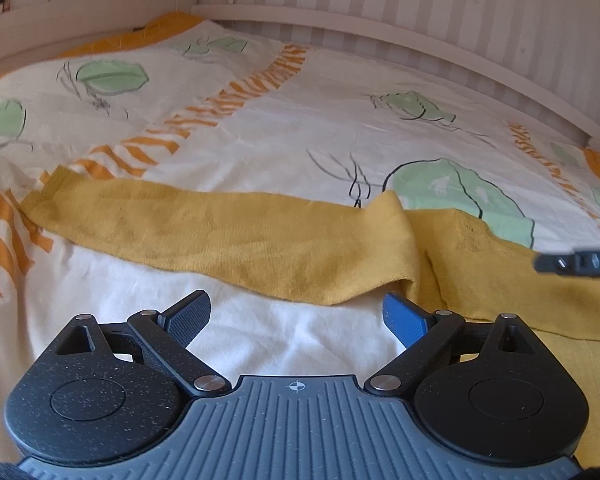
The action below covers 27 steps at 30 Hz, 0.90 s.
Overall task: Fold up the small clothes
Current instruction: 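Grasp the cuff of the other sleeve with the left gripper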
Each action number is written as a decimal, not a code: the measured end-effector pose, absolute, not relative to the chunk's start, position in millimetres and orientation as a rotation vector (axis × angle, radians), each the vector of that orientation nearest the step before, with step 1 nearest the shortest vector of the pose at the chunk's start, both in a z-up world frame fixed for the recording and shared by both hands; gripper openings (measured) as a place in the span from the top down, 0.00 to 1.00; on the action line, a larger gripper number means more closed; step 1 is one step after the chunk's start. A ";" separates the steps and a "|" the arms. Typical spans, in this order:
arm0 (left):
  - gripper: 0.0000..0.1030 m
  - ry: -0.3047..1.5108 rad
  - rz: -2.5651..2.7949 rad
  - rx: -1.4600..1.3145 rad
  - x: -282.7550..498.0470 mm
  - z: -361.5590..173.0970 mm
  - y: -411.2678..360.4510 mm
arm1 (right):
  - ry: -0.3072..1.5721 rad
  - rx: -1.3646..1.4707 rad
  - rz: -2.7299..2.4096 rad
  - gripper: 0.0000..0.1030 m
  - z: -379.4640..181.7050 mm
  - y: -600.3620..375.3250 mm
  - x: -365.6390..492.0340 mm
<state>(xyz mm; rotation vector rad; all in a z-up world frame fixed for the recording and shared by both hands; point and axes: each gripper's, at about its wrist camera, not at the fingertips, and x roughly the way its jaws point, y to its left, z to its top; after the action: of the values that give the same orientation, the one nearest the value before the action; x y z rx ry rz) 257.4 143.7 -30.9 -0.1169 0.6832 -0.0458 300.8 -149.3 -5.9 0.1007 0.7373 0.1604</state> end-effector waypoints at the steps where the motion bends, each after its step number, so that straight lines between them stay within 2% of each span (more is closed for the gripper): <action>1: 0.08 0.689 -0.042 -0.125 258.4 -32.6 146.2 | 0.743 0.090 0.138 0.46 -9.4 -153.6 298.4; 8: 0.08 0.671 0.013 -0.174 262.3 -36.2 164.6 | 0.736 0.050 0.080 0.39 -43.7 -161.0 280.3; 10: 0.08 0.656 0.023 -0.193 263.9 -37.1 172.1 | 0.686 0.010 0.081 0.36 -50.4 -155.7 271.3; 12: 0.08 0.631 0.029 -0.224 265.4 -38.7 181.1 | 0.650 -0.037 0.088 0.29 -56.2 -149.3 264.9; 23: 0.07 0.644 0.246 -0.376 302.9 -30.9 262.4 | 0.623 -0.023 0.090 0.25 -63.4 -150.0 262.5; 27: 0.08 0.660 0.334 -0.422 317.3 -43.0 299.6 | 0.622 -0.021 0.092 0.24 -63.9 -150.3 262.8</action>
<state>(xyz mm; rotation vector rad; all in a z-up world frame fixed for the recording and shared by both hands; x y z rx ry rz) 317.3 299.6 -43.0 -0.4220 0.6598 0.3342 262.8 -150.3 -63.9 -0.0211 0.6220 0.0924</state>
